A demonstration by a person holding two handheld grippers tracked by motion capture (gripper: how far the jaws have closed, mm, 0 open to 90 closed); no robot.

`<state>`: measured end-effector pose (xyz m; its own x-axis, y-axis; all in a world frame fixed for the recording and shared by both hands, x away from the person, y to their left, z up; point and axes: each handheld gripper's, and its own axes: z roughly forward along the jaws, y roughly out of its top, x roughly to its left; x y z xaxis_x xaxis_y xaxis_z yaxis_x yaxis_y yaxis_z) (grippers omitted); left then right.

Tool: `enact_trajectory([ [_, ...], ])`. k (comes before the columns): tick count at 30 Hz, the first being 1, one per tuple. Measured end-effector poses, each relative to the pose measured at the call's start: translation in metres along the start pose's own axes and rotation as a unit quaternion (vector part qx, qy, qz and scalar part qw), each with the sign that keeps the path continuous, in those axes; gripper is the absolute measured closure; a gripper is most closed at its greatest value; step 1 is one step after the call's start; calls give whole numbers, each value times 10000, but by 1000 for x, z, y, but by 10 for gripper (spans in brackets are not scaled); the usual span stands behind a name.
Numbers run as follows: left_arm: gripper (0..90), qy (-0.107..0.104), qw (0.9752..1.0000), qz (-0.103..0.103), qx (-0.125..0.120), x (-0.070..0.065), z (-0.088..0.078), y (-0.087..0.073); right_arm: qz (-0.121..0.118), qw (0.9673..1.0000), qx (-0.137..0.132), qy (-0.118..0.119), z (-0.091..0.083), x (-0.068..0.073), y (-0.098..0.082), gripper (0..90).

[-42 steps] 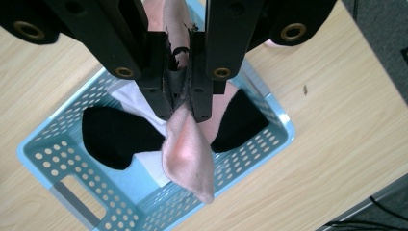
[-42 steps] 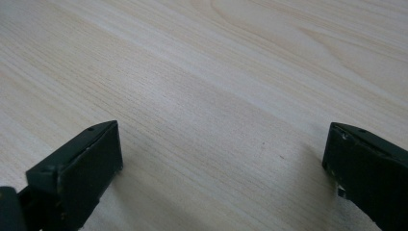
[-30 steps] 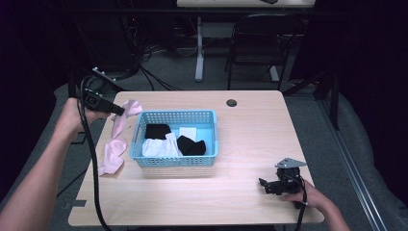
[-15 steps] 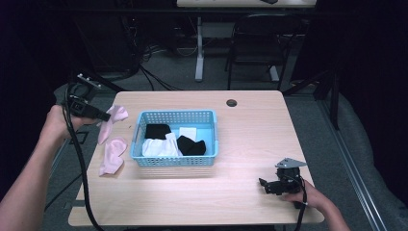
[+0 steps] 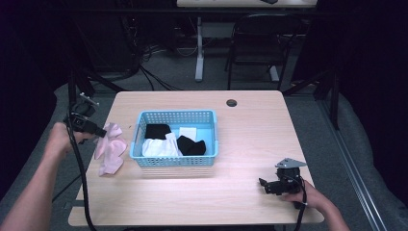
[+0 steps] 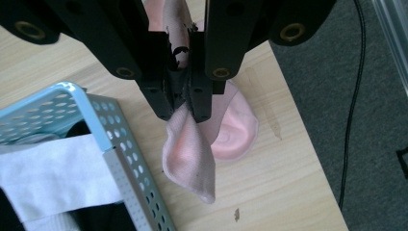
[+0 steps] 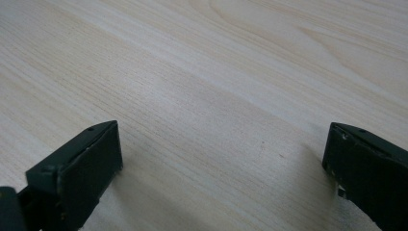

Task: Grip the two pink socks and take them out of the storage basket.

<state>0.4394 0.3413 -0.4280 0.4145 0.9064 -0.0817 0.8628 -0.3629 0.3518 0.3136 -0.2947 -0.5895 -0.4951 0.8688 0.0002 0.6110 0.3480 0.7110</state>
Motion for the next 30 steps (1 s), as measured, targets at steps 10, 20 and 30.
enact_trajectory([
  [10, 826, -55, 9997, -191, 160, 5, 29, -10, 2, 10000, -4, -1, 0, 0, 0, 0],
  [20, 825, -43, 9986, -271, 442, 3, 74, -19, 9, 10000, -1, 1, 0, 0, 0, 0],
  [30, 359, -98, 9993, -359, -6, -3, 62, -27, -2, 10000, 5, 14, 0, 0, 0, 0],
])
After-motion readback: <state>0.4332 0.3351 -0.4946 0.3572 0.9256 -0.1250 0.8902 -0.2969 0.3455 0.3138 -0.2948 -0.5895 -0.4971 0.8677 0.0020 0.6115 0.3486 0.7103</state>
